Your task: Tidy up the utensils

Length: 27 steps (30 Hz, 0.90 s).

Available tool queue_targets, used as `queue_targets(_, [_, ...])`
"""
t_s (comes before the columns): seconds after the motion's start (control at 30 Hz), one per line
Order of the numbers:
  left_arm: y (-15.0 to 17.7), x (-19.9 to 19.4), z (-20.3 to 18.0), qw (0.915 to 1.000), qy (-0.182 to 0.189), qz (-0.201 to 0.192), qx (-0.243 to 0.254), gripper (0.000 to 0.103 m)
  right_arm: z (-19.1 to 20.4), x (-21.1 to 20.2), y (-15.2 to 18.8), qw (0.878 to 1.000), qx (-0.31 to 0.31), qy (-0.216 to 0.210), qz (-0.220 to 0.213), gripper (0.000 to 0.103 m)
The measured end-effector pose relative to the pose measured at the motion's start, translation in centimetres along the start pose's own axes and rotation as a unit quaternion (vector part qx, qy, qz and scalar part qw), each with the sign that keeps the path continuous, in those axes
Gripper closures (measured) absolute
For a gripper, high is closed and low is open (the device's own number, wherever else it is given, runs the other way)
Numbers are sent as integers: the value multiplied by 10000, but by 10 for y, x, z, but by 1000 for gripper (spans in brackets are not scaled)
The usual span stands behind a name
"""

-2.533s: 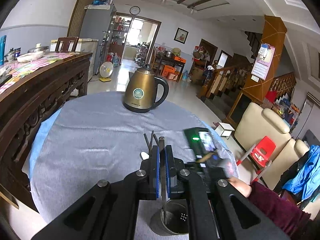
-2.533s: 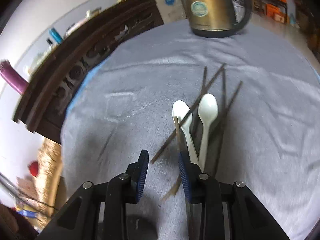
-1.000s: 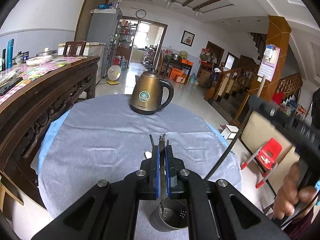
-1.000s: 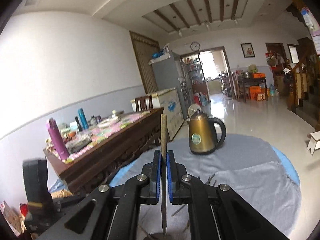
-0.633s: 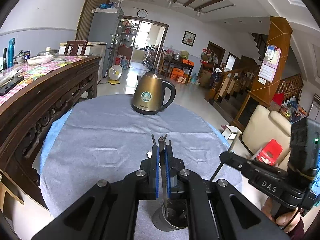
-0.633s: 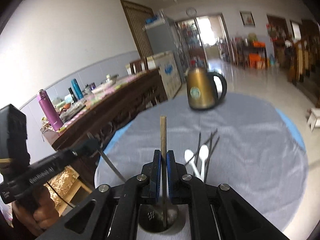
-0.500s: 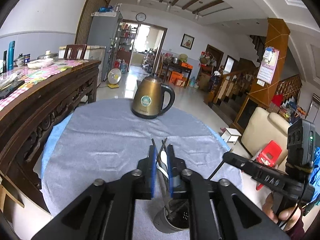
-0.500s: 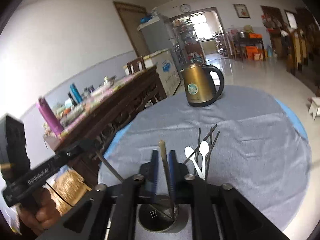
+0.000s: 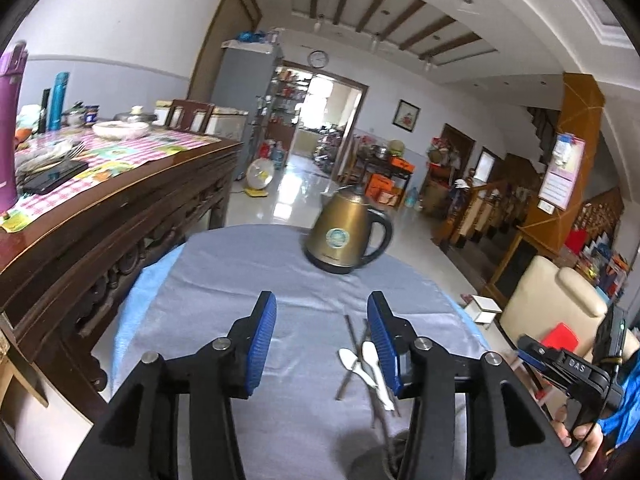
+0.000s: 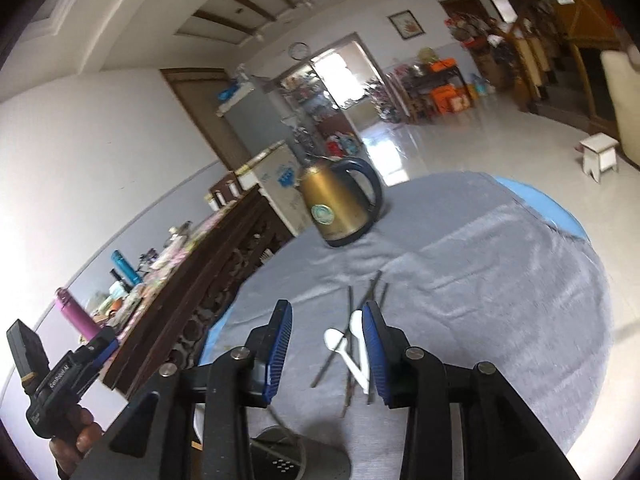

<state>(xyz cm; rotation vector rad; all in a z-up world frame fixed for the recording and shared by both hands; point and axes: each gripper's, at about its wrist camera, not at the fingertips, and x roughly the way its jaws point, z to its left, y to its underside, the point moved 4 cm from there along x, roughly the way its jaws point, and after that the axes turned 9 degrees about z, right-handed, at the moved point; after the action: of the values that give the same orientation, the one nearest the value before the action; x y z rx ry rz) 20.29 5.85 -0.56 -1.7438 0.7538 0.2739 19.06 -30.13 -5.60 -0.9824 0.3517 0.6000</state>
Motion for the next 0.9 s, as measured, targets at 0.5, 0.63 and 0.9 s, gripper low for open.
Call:
queue_targets(0.5, [6, 169, 51, 9830, -169, 1805, 298, 55, -65, 100, 4, 9921, 621, 327, 1044, 64])
queue_targets(0.63, [5, 219, 19, 9742, 146, 2142, 701, 55, -75, 123, 4, 9899, 653, 393, 1196, 64])
queue_targets(0.9, [11, 315, -68, 9480, 543, 2755, 1499, 55, -106, 151, -9, 9871, 722, 545, 1324, 64])
